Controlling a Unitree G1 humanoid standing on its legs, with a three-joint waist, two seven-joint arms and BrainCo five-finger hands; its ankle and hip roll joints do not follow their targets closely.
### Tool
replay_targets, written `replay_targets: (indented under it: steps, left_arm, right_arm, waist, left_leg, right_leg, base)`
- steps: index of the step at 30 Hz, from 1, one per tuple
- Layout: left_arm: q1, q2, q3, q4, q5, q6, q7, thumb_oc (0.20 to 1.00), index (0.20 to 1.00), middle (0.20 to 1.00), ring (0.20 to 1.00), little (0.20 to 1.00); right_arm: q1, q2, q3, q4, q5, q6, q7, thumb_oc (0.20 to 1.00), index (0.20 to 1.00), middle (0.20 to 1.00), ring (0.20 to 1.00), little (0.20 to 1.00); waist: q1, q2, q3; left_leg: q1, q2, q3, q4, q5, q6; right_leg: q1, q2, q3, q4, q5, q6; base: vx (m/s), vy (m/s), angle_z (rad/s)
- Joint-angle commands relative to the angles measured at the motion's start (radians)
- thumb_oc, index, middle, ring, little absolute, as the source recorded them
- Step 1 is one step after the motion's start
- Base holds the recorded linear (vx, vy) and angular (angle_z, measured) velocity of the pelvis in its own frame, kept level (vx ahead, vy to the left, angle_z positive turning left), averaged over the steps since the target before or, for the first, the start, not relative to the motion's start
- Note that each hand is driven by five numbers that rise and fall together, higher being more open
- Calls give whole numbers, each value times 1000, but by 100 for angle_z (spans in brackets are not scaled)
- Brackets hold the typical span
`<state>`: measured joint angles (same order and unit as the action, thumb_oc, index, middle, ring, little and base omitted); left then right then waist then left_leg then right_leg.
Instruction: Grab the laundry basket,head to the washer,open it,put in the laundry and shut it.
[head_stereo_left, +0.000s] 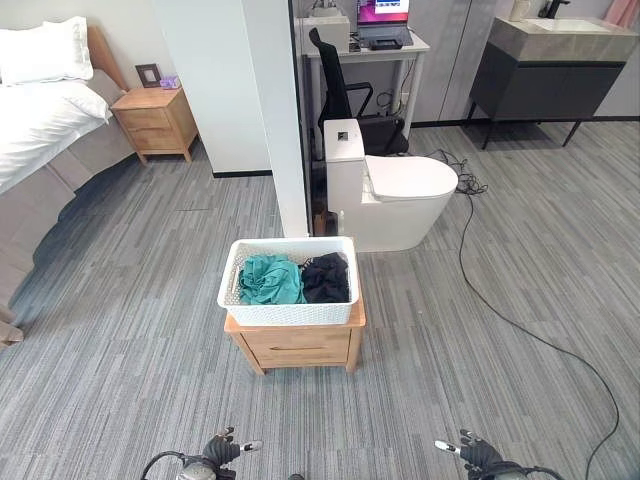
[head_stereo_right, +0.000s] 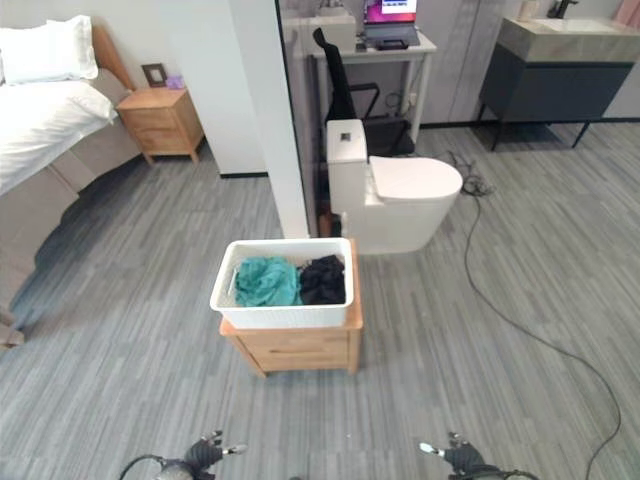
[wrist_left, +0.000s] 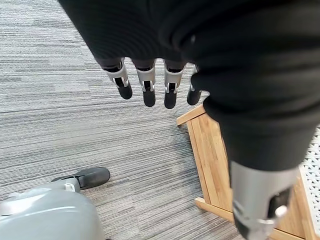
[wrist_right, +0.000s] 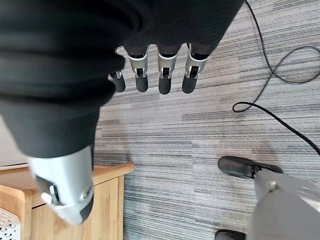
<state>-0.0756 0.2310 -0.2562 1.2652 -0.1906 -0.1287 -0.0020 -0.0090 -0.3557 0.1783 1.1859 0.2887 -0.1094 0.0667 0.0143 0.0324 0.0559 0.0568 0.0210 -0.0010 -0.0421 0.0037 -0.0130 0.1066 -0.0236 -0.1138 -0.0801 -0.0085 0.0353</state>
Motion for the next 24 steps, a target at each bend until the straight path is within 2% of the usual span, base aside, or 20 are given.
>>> replay_targets:
  steps: [1,12,24]
  left_arm:
    - [-48,23,31,4,-20,-34,28,1000,1000,1000,1000,1000]
    - [-53,25,49,16,-25,-35,49,1000,1000,1000,1000,1000]
    - [-77,31,50,26,-38,-33,56,1000,1000,1000,1000,1000]
  right_arm:
    - [-32,-5,2,-21,40,-40,-9,1000,1000,1000,1000,1000]
    - [-53,15,14,-24,31,-33,-20,1000,1000,1000,1000,1000]
    - [-115,20,17,5,55,-22,-23,1000,1000,1000,1000,1000]
  waist:
    - [9,-72,7]
    - [18,-68,18]
    - [28,-64,44]
  left_leg:
    - [21,-57,-54,-1,-44,15]
    - [17,-78,-41,14,-61,34]
    - [-24,-129,-39,79,-96,65]
  right_leg:
    - [-21,-57,56,4,26,92]
    - [-40,-79,79,25,37,108]
    - [-102,-136,95,125,42,141]
  base:
    - [0,0,0]
    - [-11,45,-3]
    - [-5,102,-2]
